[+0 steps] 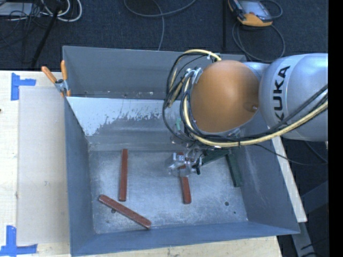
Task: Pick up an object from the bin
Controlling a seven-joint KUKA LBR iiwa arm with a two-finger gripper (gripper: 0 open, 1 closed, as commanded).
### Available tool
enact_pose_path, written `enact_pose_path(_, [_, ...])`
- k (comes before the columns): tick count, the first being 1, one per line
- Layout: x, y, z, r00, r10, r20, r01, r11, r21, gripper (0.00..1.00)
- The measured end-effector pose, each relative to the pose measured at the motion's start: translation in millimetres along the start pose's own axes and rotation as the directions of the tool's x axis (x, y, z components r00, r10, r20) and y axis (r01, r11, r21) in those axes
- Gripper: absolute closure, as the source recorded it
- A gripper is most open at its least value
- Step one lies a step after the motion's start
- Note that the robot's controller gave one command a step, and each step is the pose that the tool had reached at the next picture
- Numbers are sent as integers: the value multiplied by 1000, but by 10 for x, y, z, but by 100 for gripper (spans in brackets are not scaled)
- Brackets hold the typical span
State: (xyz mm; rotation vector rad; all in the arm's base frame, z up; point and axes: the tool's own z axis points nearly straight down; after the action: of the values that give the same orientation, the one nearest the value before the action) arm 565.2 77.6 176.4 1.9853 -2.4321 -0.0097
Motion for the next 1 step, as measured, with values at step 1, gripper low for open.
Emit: enact_pose_path(1, [28,-13,-13,1000,8,-1,-8,1000,2,0])
